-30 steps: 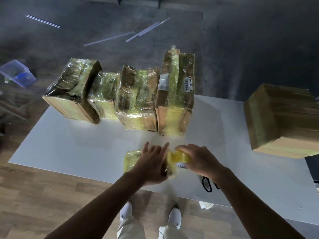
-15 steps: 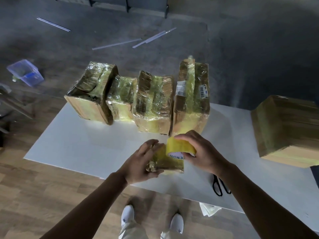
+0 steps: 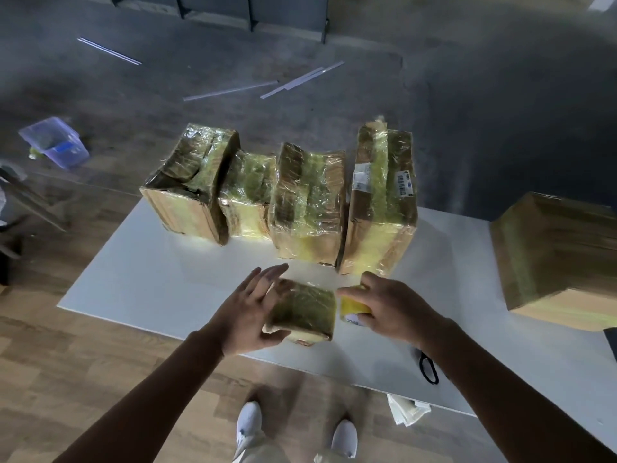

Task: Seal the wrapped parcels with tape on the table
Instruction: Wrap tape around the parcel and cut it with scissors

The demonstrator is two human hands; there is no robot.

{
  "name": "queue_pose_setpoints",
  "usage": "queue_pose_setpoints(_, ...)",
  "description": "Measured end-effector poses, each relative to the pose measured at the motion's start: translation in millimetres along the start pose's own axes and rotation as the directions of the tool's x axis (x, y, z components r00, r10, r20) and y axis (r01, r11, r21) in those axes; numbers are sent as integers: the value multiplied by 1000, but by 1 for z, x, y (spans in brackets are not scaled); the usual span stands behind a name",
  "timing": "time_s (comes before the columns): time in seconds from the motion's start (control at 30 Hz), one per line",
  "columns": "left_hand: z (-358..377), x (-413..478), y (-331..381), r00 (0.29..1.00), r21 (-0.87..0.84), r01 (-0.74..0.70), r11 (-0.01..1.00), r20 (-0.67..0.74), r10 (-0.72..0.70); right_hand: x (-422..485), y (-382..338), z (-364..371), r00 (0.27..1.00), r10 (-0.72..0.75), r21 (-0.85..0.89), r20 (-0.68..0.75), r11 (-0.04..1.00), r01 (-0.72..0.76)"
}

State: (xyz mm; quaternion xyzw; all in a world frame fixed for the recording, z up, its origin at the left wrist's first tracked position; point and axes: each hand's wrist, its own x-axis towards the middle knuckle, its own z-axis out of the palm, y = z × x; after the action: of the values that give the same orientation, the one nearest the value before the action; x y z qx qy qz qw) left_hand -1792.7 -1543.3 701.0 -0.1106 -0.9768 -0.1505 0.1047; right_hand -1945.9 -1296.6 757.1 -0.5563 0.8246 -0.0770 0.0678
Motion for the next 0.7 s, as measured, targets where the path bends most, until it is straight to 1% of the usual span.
queue_pose_setpoints(0.07, -8, 1, 1, 999, 139, -29, 990, 42, 24, 6, -8, 8, 1000, 26, 19, 2, 999, -26)
queue_pose_setpoints(0.13, -14, 5, 6, 994, 250, -12, 968, 104, -14, 12, -15, 11, 999, 35, 36, 0, 999, -35)
queue_pose_setpoints(0.17, -14, 6, 9, 992, 280, 8, 960, 120, -43, 15, -16, 11, 999, 33, 37, -1, 999, -33)
queue_pose_setpoints(0.23, -12, 9, 16, 989, 287, 35, 957, 127, -74, 18, -19, 9, 999, 39, 32, 13, 999, -39)
queue_pose_setpoints(0.33, -8, 21, 28, 982, 329, 33, 944, 165, -92, 17, -22, 11, 999, 42, 52, 18, 998, -43)
queue_pose_setpoints(0.43, -6, 35, 40, 954, 351, 19, 936, 273, -121, 14, -23, 14, 998, 50, 30, 27, 998, -50)
queue_pose_setpoints(0.53, -7, 47, 50, 927, 374, 58, 926, 324, -189, 12, -21, 15, 998, 55, 15, 2, 998, -55)
queue_pose_setpoints(0.6, -6, 49, 53, 913, 371, 83, 925, 344, -220, 11, -21, 16, 998, 59, 16, 0, 998, -59)
queue_pose_setpoints(0.7, -6, 47, 52, 916, 308, 95, 947, 346, -205, 10, -23, 16, 997, 78, 58, 0, 995, -78)
